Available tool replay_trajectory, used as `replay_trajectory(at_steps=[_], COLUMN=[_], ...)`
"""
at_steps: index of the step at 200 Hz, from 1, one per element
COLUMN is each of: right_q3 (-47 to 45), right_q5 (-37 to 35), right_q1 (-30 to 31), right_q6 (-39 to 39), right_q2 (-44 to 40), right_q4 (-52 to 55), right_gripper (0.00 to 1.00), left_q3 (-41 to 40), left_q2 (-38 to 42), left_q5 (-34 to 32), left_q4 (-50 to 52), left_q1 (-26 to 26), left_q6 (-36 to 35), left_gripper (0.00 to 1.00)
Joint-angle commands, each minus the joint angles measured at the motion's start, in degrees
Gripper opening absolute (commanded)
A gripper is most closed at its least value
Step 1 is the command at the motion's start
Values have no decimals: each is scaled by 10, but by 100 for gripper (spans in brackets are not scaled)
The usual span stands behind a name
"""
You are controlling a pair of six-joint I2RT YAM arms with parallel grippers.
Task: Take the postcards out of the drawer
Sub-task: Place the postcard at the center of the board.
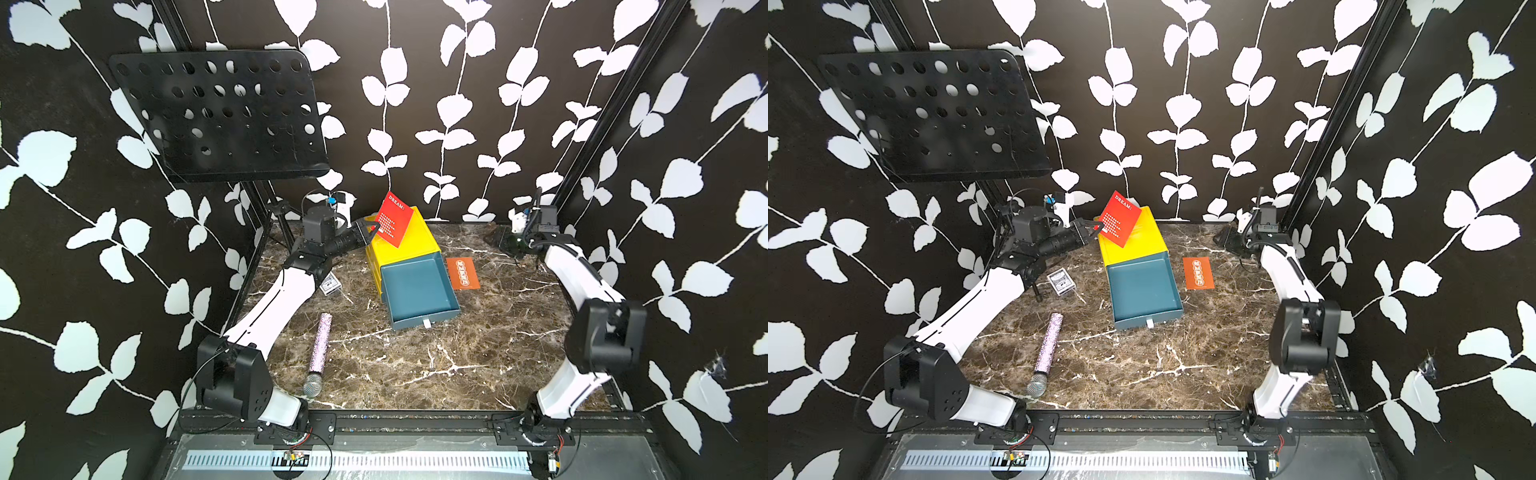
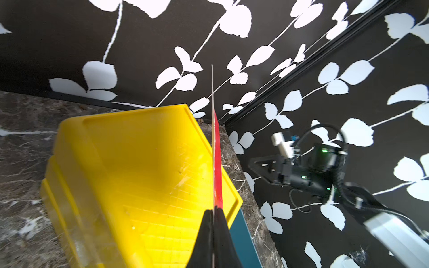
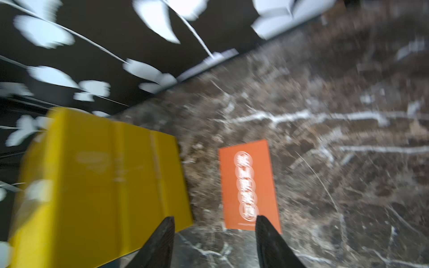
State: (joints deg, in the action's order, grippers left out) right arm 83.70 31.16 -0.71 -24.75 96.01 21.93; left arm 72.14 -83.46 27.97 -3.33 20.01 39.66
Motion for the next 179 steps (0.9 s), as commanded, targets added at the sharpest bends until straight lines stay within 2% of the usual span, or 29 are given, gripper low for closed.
replay_trajectory(at_steps=[1, 37, 87, 149, 179], right_q3=[-29, -55, -68, -82, -81], right_q5=[46, 76, 104, 107, 114], right_q1=[24, 66, 121, 158, 169], right_q6=[-39, -111, -195, -262, -286], right_q2=[-37, -83, -74, -31, -16], right_q4=[-78, -200, -335, -444, -473], right_gripper=[57, 59, 61, 60, 51], left_q3=[-7, -6, -8, -10, -9], left_q2=[-3, -42, -81, -76, -78], left_q5=[-10, -59, -107, -117, -114], left_q4=[-64, -142, -241, -250, -254], left_q1=[24, 74, 111, 123, 125], left_q6=[25, 75, 130, 130, 132], left_gripper=[0, 0, 0, 0, 0])
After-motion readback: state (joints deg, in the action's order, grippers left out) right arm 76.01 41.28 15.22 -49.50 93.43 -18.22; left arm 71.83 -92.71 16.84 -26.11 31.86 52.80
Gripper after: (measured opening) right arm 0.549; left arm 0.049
